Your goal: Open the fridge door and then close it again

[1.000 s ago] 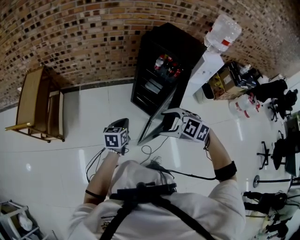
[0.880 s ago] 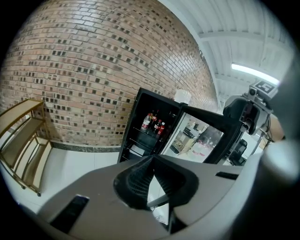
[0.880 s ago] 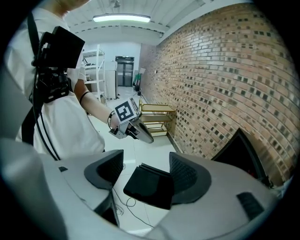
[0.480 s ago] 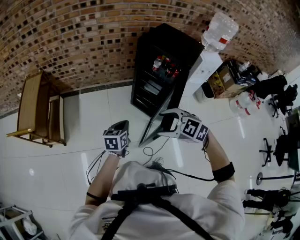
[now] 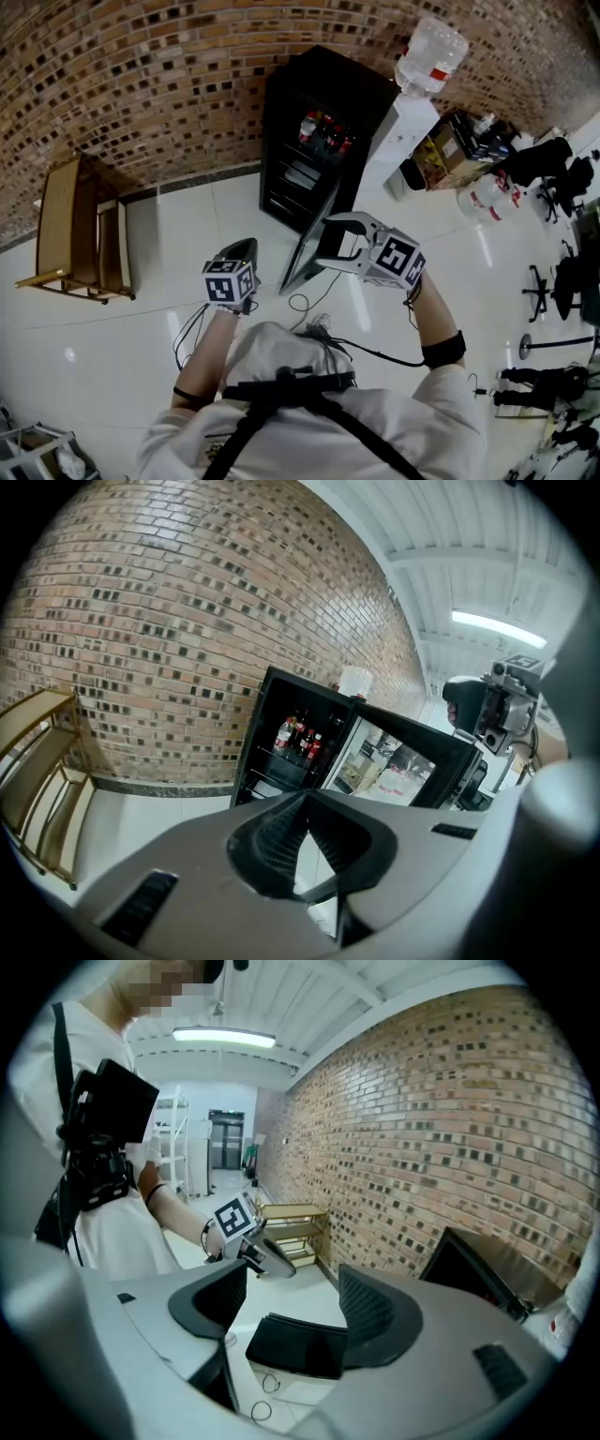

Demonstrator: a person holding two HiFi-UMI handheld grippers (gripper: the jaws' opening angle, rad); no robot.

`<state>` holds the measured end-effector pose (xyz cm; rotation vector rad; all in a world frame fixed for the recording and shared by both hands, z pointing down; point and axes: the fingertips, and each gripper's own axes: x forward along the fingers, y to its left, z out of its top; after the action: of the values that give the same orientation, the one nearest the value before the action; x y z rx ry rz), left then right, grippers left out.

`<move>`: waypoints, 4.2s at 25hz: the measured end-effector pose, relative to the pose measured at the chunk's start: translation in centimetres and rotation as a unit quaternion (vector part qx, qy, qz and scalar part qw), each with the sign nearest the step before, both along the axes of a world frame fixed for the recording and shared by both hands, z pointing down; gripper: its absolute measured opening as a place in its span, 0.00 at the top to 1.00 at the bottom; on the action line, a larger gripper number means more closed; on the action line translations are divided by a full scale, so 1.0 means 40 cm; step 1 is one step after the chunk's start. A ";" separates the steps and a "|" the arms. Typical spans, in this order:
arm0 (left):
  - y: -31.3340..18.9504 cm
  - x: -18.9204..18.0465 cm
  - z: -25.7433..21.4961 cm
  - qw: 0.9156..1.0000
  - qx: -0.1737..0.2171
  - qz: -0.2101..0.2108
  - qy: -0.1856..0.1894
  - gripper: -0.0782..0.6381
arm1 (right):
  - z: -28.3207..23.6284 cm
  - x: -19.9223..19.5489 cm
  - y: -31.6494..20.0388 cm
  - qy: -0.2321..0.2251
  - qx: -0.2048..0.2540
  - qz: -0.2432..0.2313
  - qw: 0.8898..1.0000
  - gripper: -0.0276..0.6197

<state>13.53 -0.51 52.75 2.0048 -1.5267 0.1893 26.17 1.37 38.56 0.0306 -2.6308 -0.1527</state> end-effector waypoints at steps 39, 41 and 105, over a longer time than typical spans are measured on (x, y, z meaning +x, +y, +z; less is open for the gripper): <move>0.023 0.101 -0.078 0.992 0.067 0.064 -0.085 0.89 | 0.208 0.449 -0.023 -0.170 -0.062 0.578 0.796 0.95; 0.021 0.096 -0.078 0.992 0.067 0.062 -0.082 0.89 | 0.207 0.444 -0.025 -0.169 -0.061 0.575 0.798 0.95; 0.085 0.474 0.505 0.986 -0.146 0.004 -0.078 0.50 | 0.376 0.554 -0.166 -0.083 -0.088 0.491 0.863 0.96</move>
<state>32.51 2.89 72.96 1.7977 -1.4874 0.5521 48.35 -5.26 53.59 1.3317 -2.4327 0.4565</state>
